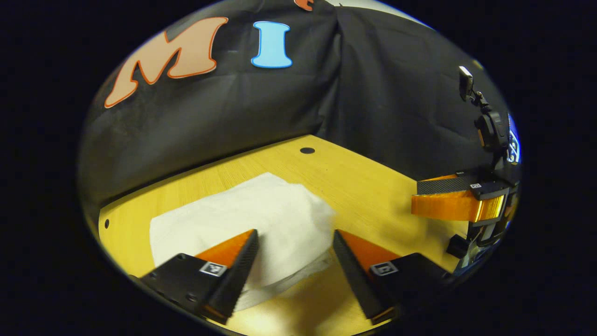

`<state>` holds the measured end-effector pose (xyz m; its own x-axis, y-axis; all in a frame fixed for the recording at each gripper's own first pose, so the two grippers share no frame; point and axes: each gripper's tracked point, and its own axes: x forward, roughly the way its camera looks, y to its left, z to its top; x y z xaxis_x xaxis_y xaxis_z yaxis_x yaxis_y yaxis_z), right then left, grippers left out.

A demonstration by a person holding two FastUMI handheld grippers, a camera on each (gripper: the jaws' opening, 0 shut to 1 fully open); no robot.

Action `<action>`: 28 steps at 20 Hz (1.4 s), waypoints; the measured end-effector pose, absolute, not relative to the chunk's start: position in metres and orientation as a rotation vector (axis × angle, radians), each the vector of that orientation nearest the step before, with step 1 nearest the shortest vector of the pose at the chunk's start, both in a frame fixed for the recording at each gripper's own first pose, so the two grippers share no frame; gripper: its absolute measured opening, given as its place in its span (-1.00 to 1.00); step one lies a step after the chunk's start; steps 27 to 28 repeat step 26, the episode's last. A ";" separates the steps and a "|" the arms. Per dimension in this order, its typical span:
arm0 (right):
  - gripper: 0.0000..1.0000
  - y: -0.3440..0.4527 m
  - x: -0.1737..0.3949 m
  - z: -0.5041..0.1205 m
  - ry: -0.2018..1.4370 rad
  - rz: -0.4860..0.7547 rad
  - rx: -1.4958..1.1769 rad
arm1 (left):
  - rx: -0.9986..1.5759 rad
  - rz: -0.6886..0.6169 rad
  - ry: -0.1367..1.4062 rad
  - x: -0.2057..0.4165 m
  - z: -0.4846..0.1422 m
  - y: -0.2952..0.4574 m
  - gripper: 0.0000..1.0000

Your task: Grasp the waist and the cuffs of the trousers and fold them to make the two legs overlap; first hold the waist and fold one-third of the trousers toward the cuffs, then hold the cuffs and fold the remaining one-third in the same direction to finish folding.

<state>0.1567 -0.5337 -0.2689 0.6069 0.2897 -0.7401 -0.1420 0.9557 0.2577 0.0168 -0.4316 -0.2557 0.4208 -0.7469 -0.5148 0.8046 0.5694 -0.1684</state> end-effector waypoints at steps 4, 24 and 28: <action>0.92 -0.510 0.180 -0.238 0.777 0.278 0.136 | 0.065 -0.835 0.488 0.014 -0.225 -0.385 0.94; 0.92 -0.381 0.194 -0.088 0.367 0.297 0.133 | -0.034 -0.213 0.296 0.041 -0.153 -0.071 0.96; 0.92 -0.380 0.190 -0.085 0.363 0.292 0.131 | -0.021 -0.215 0.299 0.039 -0.154 -0.069 0.97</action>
